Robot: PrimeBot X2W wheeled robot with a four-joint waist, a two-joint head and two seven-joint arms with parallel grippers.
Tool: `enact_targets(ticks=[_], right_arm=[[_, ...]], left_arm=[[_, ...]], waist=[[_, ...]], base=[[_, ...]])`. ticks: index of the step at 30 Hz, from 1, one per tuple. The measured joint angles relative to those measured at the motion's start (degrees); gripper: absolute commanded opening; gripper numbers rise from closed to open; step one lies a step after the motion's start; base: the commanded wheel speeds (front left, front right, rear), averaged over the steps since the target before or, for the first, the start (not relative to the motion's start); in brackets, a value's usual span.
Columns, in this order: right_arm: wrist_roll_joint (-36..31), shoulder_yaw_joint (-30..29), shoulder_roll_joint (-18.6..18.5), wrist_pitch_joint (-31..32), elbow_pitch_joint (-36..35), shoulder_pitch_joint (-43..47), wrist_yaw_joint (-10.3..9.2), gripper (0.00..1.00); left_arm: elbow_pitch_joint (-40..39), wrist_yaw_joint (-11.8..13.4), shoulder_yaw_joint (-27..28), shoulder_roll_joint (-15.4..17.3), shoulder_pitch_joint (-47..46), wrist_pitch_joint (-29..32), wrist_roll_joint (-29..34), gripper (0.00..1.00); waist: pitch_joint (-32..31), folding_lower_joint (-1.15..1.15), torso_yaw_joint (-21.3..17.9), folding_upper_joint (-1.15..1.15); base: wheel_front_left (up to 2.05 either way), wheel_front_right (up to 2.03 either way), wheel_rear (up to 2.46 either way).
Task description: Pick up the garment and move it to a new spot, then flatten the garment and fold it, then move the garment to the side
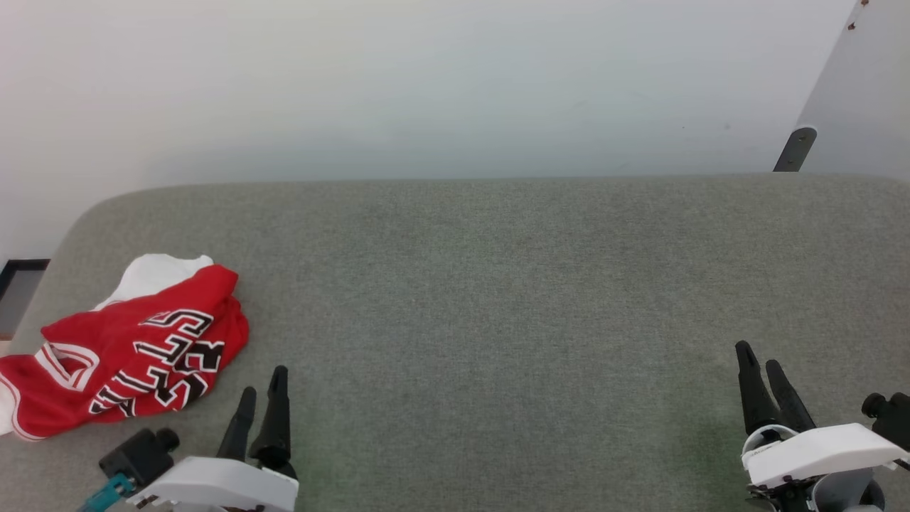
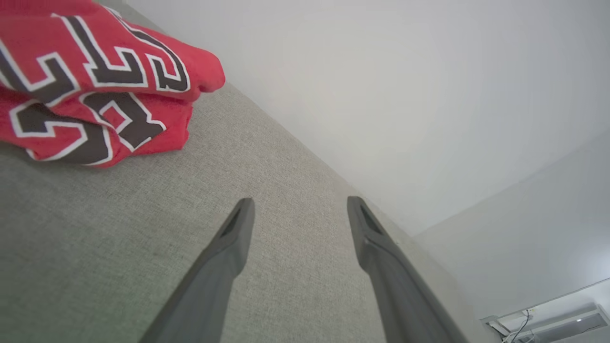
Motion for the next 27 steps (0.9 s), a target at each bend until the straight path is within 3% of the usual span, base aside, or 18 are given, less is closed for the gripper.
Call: enact_targets(ticks=[27], right_arm=[[-24.65, -2.12, 1.29, -4.42, -1.15, -0.63, 0.01, 1.00]], left_arm=[[-2.41, 1.75, -1.83, 1.16, 0.47, -4.44, 22.19, 1.00]], waist=[[0.26, 0.00, -0.01, 0.00]], base=[[0.00, 0.00, 0.00]])
